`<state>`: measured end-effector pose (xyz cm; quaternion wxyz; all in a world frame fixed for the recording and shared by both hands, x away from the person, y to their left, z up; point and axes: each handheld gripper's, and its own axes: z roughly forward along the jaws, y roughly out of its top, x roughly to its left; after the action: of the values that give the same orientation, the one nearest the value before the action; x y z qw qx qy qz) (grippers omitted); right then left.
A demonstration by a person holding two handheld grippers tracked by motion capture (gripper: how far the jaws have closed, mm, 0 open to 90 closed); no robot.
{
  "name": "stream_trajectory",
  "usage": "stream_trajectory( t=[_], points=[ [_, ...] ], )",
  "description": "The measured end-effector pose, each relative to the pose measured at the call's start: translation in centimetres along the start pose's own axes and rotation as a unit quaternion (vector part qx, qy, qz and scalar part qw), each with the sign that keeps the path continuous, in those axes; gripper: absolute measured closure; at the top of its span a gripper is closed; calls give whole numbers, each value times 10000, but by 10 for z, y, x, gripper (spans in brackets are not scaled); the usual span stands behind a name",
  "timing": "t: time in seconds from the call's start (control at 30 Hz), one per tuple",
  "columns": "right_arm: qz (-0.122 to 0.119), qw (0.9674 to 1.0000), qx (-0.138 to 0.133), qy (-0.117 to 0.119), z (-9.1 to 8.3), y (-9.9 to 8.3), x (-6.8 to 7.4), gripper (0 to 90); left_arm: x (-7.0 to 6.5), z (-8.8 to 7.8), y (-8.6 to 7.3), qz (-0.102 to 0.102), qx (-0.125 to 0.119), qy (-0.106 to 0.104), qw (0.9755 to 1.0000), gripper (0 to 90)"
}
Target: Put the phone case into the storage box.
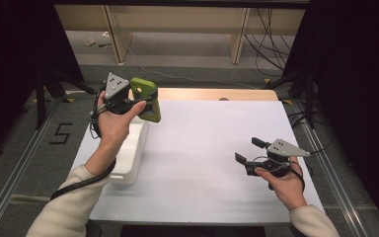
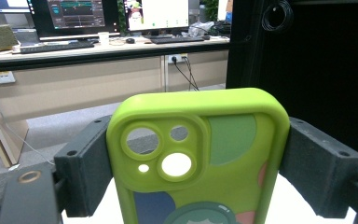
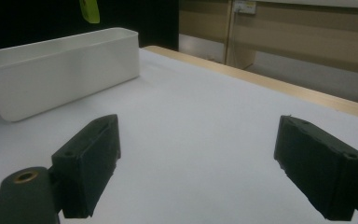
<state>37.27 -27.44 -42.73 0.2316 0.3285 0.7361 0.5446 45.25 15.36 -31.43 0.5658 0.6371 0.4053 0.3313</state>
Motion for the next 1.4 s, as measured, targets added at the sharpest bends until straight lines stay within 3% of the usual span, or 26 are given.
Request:
stream_trajectory(
  t=[0.13, 0.17, 1.4],
  points=[
    [-8, 10000, 4, 8, 0, 0, 0, 156, 2, 0, 0, 3, 6, 22, 10000, 159],
    [-7, 10000, 4, 7, 0, 0, 0, 156, 3, 0, 1, 97, -39, 30, 9999, 159],
    [-5, 10000, 7, 8, 0, 0, 0, 156, 15, -2, 2, 24, -34, 186, 9998, 159]
  ],
)
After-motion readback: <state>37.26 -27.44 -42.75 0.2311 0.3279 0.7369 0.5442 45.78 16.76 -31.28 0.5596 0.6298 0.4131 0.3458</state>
